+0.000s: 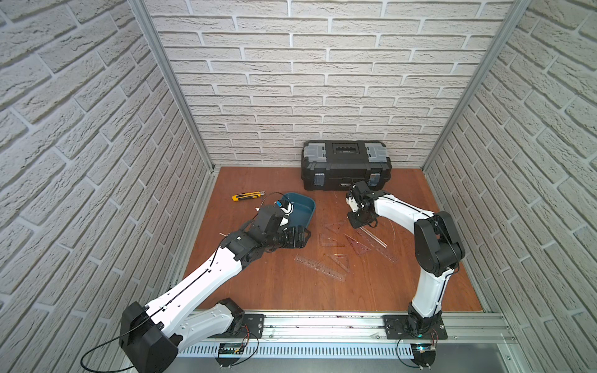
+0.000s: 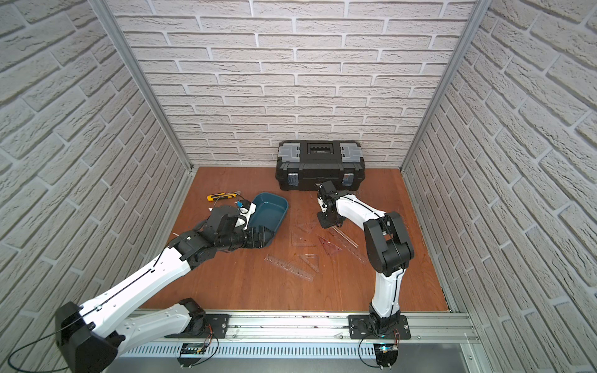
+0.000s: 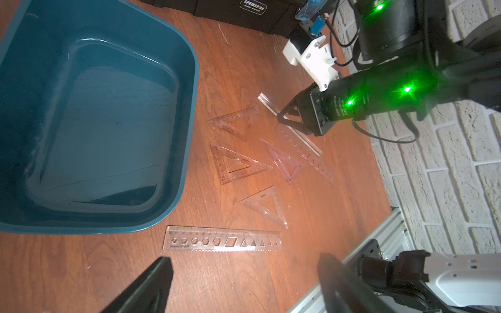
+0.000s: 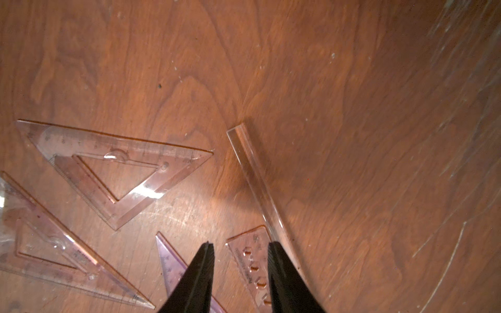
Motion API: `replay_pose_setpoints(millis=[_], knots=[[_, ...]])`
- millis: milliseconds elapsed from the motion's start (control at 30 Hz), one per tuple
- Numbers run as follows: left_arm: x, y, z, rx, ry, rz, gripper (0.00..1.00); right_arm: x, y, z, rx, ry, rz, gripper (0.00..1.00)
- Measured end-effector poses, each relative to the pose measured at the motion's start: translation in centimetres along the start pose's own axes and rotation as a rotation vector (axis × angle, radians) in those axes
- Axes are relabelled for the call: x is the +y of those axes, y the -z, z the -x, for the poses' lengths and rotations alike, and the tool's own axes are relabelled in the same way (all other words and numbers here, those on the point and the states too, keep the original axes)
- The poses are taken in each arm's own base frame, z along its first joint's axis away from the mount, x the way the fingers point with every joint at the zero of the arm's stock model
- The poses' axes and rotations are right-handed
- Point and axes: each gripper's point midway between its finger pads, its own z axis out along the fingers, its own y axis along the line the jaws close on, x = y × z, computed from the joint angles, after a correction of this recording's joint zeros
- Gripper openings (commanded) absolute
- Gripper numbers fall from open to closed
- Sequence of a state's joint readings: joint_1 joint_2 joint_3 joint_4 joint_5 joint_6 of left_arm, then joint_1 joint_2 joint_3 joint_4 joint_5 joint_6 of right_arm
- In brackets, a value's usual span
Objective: Put the scattered rulers into the storage box
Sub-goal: Pick up the ruler from the center of the board.
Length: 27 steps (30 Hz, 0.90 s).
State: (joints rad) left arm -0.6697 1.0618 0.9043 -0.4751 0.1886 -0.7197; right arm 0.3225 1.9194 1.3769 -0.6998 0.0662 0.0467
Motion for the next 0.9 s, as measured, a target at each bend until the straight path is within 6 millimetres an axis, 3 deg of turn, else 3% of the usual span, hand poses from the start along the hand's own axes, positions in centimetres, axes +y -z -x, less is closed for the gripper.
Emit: replay_pose_setpoints(millis=[500, 900], knots=[[0.1, -1.5, -0.4, 0.035, 0.013, -0.005, 0.89, -1.9, -2.2, 0.7, 0.024, -0.018, -0.001, 0.29], [0.2, -2.3, -0.7, 0.061, 0.021, -0.005, 0.9, -1.6, -2.8, 0.7, 0.016, -0.018, 0.025, 0.26]])
